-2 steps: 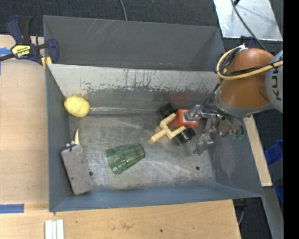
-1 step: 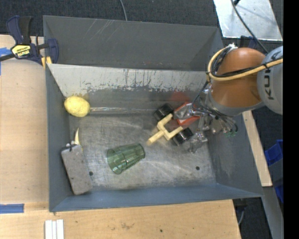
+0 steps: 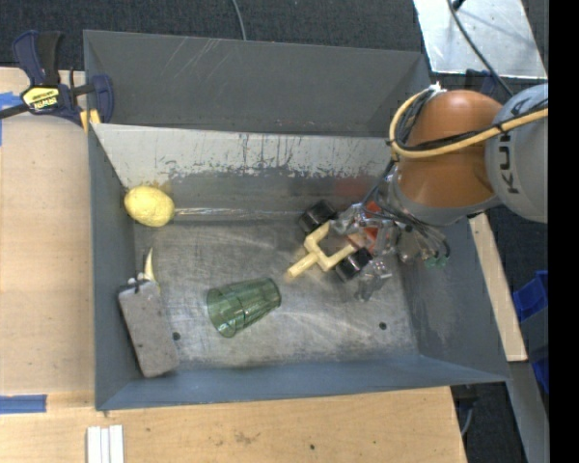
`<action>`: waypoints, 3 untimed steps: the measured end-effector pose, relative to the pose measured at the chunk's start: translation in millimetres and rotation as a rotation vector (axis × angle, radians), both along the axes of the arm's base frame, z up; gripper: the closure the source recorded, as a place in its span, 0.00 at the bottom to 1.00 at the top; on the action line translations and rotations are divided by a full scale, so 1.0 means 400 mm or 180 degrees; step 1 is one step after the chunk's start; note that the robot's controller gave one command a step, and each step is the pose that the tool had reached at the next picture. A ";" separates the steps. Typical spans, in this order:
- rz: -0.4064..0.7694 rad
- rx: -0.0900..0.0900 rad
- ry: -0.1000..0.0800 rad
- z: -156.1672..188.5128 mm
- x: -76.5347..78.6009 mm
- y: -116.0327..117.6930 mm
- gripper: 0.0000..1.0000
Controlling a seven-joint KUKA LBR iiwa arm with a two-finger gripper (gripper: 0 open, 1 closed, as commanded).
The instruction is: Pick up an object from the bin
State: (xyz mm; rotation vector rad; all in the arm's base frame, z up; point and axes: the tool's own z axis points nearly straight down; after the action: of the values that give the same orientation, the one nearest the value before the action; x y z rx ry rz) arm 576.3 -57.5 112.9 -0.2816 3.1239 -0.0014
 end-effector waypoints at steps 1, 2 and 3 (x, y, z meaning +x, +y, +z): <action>0.1129 -0.0037 -0.0069 -0.038 0.050 0.023 0.00; 0.1121 -0.0023 -0.0070 -0.033 0.049 0.028 1.00; 0.1122 -0.0024 -0.0070 -0.033 0.049 0.028 1.00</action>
Offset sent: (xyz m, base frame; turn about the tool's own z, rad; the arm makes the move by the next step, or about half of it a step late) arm 0.0054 0.0119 -0.0429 -0.2910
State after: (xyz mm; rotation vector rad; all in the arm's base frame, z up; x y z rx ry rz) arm 596.0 -46.3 99.6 -0.8192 3.0056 -0.0144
